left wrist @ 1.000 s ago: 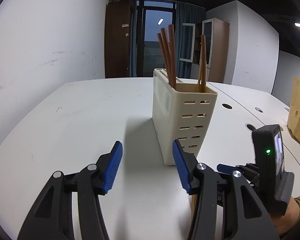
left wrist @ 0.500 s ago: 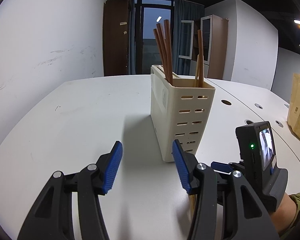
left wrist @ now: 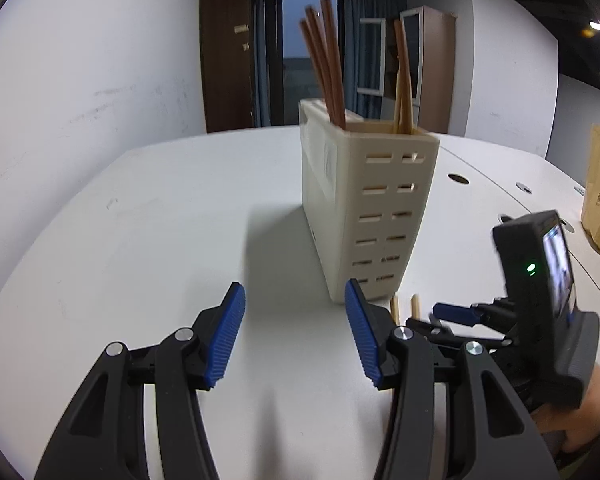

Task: Organize utensils
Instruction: 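Withdraw both open tools and lower them toward the two light chopsticks, then close the left tool on a light chopstick while the right tool grasps the other light one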

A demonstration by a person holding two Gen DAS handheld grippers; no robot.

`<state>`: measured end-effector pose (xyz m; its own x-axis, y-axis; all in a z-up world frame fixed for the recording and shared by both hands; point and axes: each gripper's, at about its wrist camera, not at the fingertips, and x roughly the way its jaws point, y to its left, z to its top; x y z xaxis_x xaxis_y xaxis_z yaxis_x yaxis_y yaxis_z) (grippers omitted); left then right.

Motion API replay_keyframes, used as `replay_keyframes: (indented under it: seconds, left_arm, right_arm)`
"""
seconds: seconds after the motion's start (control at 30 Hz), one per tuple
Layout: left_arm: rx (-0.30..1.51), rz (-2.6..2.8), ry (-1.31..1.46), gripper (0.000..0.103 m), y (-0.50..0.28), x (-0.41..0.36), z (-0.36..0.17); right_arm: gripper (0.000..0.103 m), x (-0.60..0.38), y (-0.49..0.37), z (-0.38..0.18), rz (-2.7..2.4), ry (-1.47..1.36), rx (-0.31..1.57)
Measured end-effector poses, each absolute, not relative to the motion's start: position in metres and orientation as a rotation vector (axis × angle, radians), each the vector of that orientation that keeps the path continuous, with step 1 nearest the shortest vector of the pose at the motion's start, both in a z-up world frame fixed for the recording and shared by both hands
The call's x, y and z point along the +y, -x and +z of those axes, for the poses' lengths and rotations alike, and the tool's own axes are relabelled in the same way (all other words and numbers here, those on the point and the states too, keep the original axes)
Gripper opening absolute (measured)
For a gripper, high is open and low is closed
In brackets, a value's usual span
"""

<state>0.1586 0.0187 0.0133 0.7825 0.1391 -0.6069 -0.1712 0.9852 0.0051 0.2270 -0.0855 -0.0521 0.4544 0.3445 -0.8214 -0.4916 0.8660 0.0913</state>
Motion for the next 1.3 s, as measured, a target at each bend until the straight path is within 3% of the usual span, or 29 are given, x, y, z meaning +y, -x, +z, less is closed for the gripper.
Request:
replay_keyframes:
  seconds: [0.53,1.07,1.13,1.3]
  left_arm:
    - [0.875,-0.020,0.046,0.051,-0.185,-0.004,-0.028]
    - [1.044,-0.108,-0.081,0.051,-0.215,-0.038,-0.061]
    - [1.047,-0.107,-0.102,0.038,-0.219,-0.043,-0.063]
    - [1.069,-0.123,-0.128,0.023,-0.227,-0.045,-0.060]
  right_arm:
    - [0.005,-0.113,-0.233,-0.046,0.573,0.151,1.004]
    - [0.005,-0.115,-0.244,-0.045,0.594,0.190,1.009]
    - [0.005,-0.113,-0.242,-0.045,0.598,0.194,1.006]
    - [0.005,-0.108,-0.238,-0.046,0.595,0.212,0.993]
